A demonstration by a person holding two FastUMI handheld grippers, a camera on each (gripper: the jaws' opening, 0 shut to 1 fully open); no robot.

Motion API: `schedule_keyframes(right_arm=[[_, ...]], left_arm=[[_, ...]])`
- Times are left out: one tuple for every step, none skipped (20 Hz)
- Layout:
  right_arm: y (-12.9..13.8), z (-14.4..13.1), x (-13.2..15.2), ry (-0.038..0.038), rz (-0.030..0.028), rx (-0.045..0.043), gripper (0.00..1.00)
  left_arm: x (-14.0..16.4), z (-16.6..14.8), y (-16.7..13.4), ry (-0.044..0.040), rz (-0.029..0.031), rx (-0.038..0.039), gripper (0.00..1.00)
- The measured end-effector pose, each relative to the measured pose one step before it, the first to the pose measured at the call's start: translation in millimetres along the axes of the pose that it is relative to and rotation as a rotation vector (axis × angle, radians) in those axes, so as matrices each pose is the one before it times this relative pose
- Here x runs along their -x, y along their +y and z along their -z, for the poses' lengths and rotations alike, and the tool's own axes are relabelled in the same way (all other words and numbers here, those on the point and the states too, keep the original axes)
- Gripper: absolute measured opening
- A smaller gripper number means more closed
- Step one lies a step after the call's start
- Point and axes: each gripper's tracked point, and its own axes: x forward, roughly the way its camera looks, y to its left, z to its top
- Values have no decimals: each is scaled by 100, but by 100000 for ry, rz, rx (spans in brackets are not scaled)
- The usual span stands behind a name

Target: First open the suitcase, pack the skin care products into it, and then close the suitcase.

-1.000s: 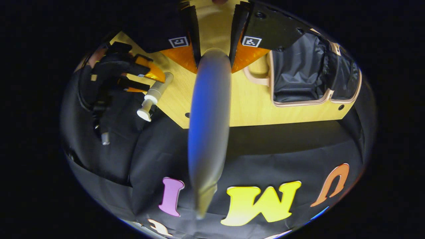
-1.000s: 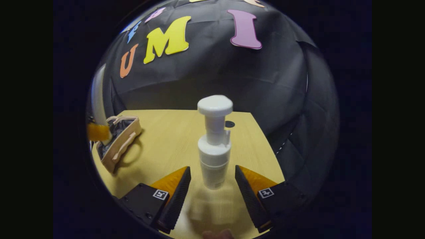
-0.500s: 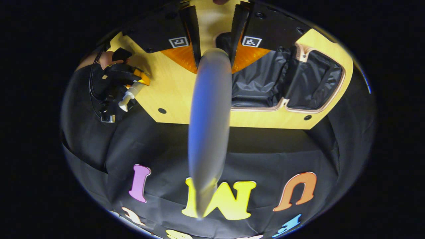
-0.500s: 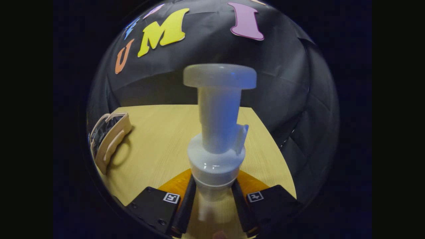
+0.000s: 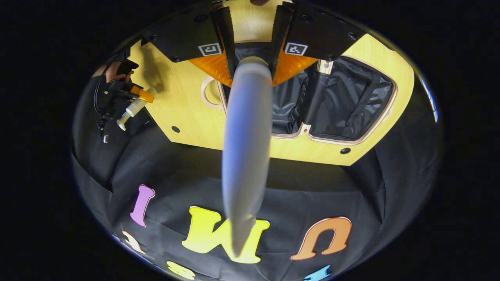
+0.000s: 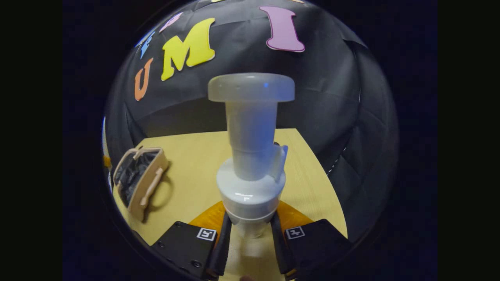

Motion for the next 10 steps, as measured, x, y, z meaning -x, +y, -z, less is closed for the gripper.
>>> schedule_keyframes(right_arm=[[737,-639,1375,-321,-1510,-490,47],[935,-510,1264,723,-2149,-736,47],[1162,-345,1265,507,-2417,-1045,47],[1012,-591,1284,175,-2231,-1561,46],[895,-221,1180,468,-1799,-1072,46],[660,-405,1167,-213,-594,-848,47],[374,-254,980,-422,27,-780,47],[451,-242,929,-66,22,-669,47],[646,171,735,1161,-522,-662,47],[593,337,981,1997,-969,-1173,47]], left_arm=[[-547,203,439,2531,3930,1456,44],[-674,333,631,2993,3439,1147,43],[-729,318,741,3474,2580,463,44],[-758,463,622,3785,3298,449,44],[-909,661,318,5350,4958,1060,44],[-755,637,315,5400,5041,955,44],[-851,821,277,6671,4520,1988,43],[-977,681,345,5606,3676,2644,43],[-701,544,216,5184,3044,2457,43],[-625,212,179,4407,3345,1720,43]])
